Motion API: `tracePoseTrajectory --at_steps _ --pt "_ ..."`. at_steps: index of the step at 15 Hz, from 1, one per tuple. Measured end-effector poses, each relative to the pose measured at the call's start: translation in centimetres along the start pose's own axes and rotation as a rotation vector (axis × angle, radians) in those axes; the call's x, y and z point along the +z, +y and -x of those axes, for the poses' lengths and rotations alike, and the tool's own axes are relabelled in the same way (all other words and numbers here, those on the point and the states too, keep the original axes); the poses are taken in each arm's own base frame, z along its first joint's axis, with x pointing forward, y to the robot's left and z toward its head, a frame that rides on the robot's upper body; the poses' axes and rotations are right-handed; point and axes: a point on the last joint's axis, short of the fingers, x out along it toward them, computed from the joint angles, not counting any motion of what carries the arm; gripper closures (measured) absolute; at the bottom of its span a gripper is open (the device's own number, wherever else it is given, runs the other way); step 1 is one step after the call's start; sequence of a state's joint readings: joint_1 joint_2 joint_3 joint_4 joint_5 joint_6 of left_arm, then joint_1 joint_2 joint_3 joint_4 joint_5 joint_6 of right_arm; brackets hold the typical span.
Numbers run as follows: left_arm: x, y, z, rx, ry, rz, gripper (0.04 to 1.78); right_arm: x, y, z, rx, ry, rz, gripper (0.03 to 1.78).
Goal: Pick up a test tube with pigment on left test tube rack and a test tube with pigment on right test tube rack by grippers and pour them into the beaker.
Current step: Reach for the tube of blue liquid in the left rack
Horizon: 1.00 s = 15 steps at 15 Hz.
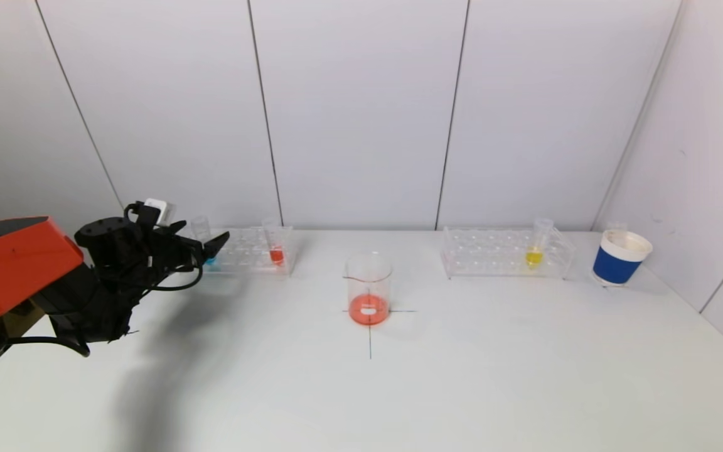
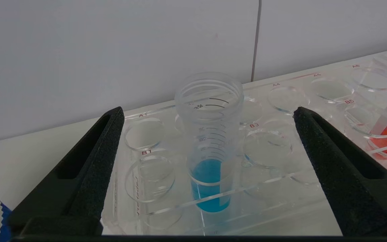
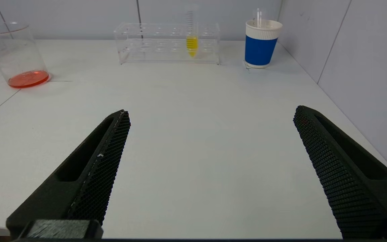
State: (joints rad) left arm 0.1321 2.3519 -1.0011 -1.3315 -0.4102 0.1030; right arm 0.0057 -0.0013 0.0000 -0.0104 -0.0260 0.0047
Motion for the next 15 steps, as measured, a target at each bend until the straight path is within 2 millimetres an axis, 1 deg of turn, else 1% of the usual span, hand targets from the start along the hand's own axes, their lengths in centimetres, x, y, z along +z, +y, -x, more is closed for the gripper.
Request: tracePoseTrajectory --at_steps 15 --pt "-0.02 0.11 -0.46 0.009 -0.008 -0.004 0.06 0.00 0.00 0.00 0.000 0.000 0.000 0.04"
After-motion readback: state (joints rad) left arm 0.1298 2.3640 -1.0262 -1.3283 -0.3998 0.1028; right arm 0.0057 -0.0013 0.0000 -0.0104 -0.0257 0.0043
